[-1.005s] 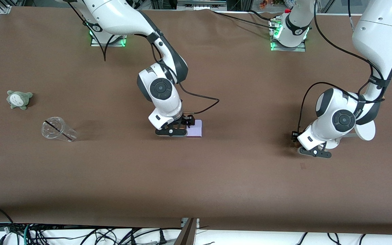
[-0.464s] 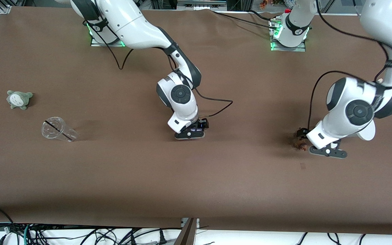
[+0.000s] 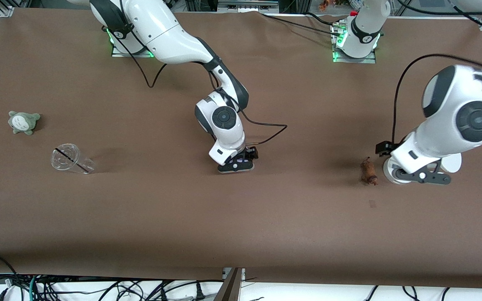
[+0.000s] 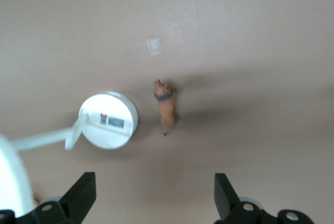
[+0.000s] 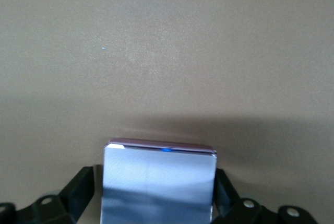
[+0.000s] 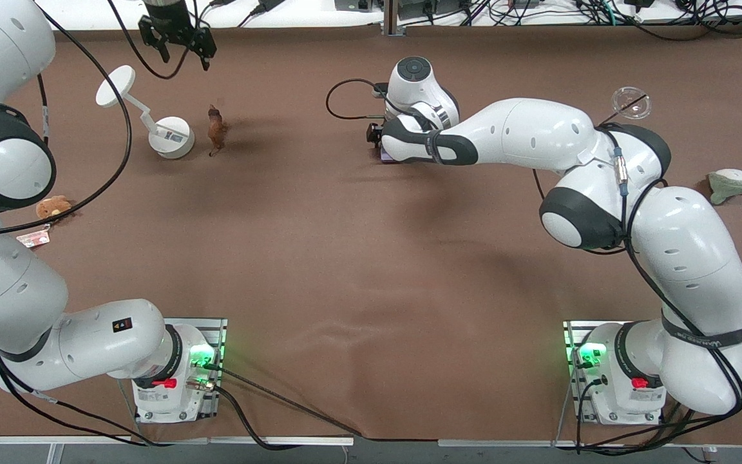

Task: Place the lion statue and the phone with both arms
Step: 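Set the lion beside the lamp while the right gripper grasps the phone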

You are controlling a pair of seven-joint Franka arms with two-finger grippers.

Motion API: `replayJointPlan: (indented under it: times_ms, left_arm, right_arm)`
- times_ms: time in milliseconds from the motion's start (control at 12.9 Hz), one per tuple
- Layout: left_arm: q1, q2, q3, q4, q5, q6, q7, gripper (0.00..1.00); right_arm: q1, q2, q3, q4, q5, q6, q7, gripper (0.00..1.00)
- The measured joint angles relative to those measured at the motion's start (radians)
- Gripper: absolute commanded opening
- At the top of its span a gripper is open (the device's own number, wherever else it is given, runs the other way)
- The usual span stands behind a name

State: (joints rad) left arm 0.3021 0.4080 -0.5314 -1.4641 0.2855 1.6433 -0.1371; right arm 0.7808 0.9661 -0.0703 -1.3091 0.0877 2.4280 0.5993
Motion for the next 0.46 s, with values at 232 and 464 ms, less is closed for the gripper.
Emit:
replayJointPlan:
  times_ms: [232,464]
  left_arm:
    - [0.001,-0.028,-0.009,0.113,-0.056,-0.112,0.001,1.00]
    - [0.016,-0.084,-0.001,0.134,-0.106,-0.138,0.000,1.00]
  right_arm:
    - [0.001,-0.004,-0.001,0.001,0.000,0.000,0.000,0.00]
    - [-0.001,-0.004,-0.011,0.007,0.000,-0.003,-0.006,0.00]
